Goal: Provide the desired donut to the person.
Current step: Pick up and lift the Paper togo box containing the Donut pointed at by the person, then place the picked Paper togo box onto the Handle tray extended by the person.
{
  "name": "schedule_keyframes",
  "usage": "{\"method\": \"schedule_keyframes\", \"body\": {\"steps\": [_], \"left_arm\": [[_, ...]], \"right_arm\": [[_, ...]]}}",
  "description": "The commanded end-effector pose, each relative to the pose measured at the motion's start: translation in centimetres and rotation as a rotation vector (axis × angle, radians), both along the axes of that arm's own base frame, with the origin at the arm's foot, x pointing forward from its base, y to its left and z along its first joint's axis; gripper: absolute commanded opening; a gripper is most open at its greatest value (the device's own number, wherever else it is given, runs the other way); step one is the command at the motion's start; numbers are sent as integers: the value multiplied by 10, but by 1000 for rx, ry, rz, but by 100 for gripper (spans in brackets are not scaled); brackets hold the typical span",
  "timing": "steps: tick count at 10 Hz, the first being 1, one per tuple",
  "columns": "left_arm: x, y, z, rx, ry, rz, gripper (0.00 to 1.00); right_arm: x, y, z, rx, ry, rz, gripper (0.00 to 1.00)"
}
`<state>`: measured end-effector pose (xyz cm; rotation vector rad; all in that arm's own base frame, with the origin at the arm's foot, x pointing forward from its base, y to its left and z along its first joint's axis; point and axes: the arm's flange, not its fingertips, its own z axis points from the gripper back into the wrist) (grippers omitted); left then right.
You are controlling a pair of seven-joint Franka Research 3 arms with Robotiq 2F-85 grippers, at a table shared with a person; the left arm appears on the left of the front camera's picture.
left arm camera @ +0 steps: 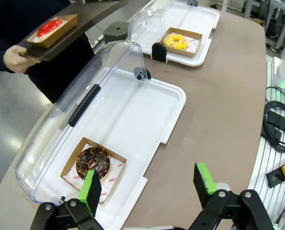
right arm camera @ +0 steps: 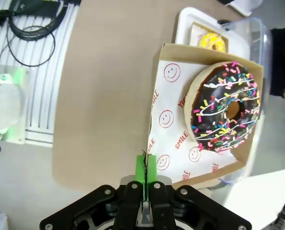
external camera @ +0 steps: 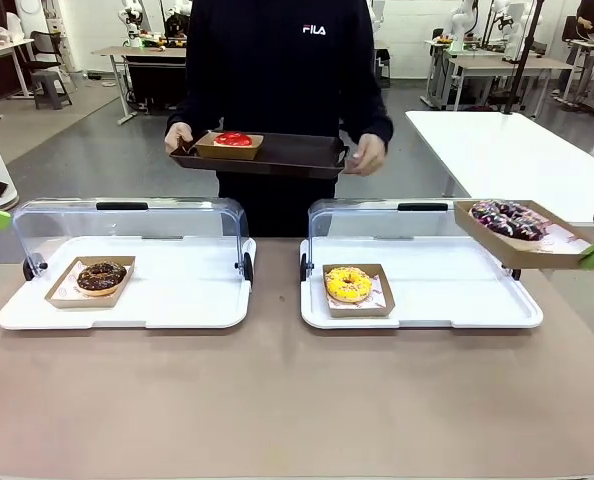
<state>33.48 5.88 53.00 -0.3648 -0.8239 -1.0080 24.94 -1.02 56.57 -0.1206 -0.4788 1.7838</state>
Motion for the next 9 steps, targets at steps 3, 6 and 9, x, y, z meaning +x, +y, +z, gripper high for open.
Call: {"method": "schedule_keyframes", "body": {"steps": [3,6,9], "left_arm": [[-1,1,-1,-10,-1,-1,100],[-1,1,-1,-10,-1,-1,100],[-1,1,-1,-10,-1,-1,100]], "right_arm": [[0,0,0,0,0,0,0],[0,0,0,0,0,0,0],[0,0,0,0,0,0,0]]}}
